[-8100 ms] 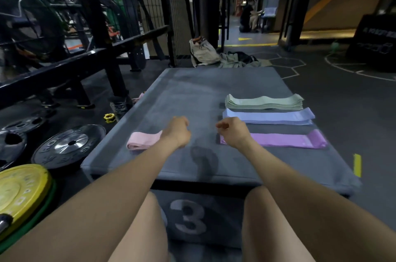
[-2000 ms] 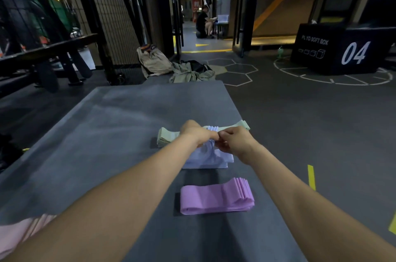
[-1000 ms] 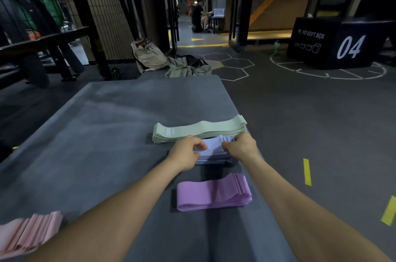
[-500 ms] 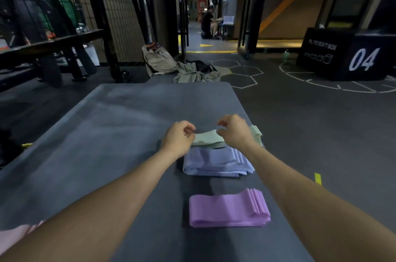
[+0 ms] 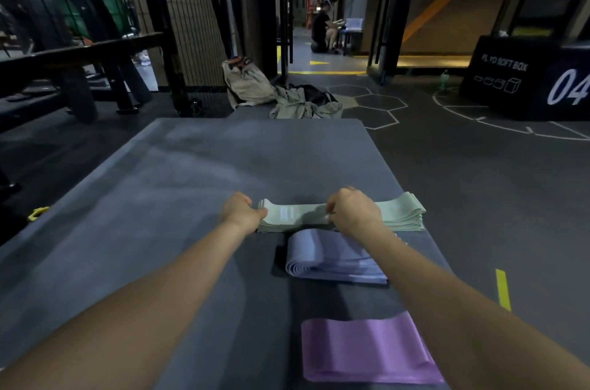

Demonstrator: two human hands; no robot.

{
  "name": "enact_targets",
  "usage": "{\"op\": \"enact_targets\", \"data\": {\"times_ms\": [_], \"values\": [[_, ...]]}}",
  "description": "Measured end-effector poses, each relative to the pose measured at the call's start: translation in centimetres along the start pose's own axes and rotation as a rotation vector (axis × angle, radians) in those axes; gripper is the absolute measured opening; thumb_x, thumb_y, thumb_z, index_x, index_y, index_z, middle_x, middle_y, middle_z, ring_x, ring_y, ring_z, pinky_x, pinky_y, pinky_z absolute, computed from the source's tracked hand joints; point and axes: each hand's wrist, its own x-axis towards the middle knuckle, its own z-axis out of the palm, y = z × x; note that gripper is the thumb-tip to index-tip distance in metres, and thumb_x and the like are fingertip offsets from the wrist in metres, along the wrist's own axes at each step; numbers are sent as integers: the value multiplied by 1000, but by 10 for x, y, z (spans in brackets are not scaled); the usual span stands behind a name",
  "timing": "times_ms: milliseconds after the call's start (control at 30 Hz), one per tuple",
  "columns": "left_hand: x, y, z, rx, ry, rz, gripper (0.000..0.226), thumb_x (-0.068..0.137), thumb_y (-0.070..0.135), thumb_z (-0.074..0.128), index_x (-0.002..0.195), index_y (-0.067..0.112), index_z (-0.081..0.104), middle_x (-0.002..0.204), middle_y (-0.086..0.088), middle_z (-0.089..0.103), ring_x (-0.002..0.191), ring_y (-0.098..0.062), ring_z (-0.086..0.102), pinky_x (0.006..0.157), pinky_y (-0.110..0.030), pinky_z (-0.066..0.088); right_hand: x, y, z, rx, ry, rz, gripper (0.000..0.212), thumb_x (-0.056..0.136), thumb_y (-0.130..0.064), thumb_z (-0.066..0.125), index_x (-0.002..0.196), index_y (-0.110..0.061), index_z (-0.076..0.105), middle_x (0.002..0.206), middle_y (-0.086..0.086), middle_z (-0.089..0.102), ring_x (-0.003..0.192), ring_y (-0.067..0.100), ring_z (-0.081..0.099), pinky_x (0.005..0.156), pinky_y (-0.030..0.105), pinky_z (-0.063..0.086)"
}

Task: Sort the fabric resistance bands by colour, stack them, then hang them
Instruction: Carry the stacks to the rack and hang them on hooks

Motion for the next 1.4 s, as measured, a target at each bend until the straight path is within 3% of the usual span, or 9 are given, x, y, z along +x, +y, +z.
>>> {"op": "enact_targets", "data": {"times_ms": [167, 267, 333, 433, 500, 667, 800, 1000, 1400], "values": [[2, -1, 4, -171, -83, -129, 30, 85, 15, 67, 101, -8, 59, 87, -18, 58, 76, -27, 55, 72, -38, 50, 0, 1, -1, -3, -12, 3, 24, 86, -13, 56, 107, -18, 69, 114, 8, 60, 103, 30, 58, 82, 34, 47], [6, 1, 5, -237, -139, -191, 29, 85, 9, 65, 107, -8, 57, 93, -17, 57, 83, -27, 55, 73, -36, 48, -1, 1, -4, 11, -26, 14, 24, 87, -13, 57, 106, -19, 69, 115, 7, 62, 103, 31, 58, 83, 34, 47], [6, 6, 3, -261, -174, -226, 11, 85, 4, 64, 91, -2, 57, 95, -15, 56, 85, -25, 56, 74, -33, 49, -2, 1, -6, 20, -39, 21, 23, 87, -12, 58, 106, -21, 69, 115, 8, 62, 104, 31, 58, 83, 33, 46], [7, 11, 0, -233, -217, -244, 18, 85, 6, 64, 72, 7, 51, 82, -12, 57, 68, -18, 55, 53, -20, 46, -3, 1, -7, 34, -50, 26, 25, 88, -10, 57, 106, -22, 69, 115, 9, 63, 105, 31, 58, 80, 31, 45], [6, 13, -2, -240, -237, -260, 21, 86, 7, 63, 70, 9, 49, 69, -7, 52, 58, -12, 48, 41, -16, 42, -3, 1, -7, 42, -50, 31, 25, 88, -10, 58, 106, -23, 69, 116, 8, 63, 105, 31, 59, 80, 30, 44], [6, 13, -4, -274, -341, -348, 19, 88, 14, 58, 71, 14, 50, 71, 0, 52, 62, -8, 47, 55, -17, 38, -3, 3, -9, 63, -55, 48, 22, 87, -14, 62, 105, -24, 69, 113, 8, 64, 103, 30, 60, 81, 31, 46], [0, 16, 0, -343, -334, -314, 21, 90, 7, 55, 70, 9, 49, 69, -4, 53, 53, -10, 53, 35, -13, 41, -3, 3, -7, 72, -54, 49, 22, 87, -15, 61, 107, -20, 69, 113, 10, 64, 103, 31, 60, 82, 33, 47], [-4, 16, -3, -313, -292, -255, 7, 88, 7, 58, 85, 9, 52, 75, -5, 55, 64, -12, 52, 59, -21, 43, -5, 3, -8, 89, -50, 55, 23, 87, -15, 61, 108, -19, 69, 114, 10, 63, 104, 31, 59, 82, 32, 46], [-5, 20, -9, -392, -399, -362, 17, 91, 18, 57, 76, 13, 52, 73, -2, 54, 65, -10, 50, 62, -20, 42, -3, 5, -9, 94, -75, 35, 22, 88, -18, 62, 109, -22, 69, 115, 9, 63, 104, 30, 59, 81, 31, 45]]}}
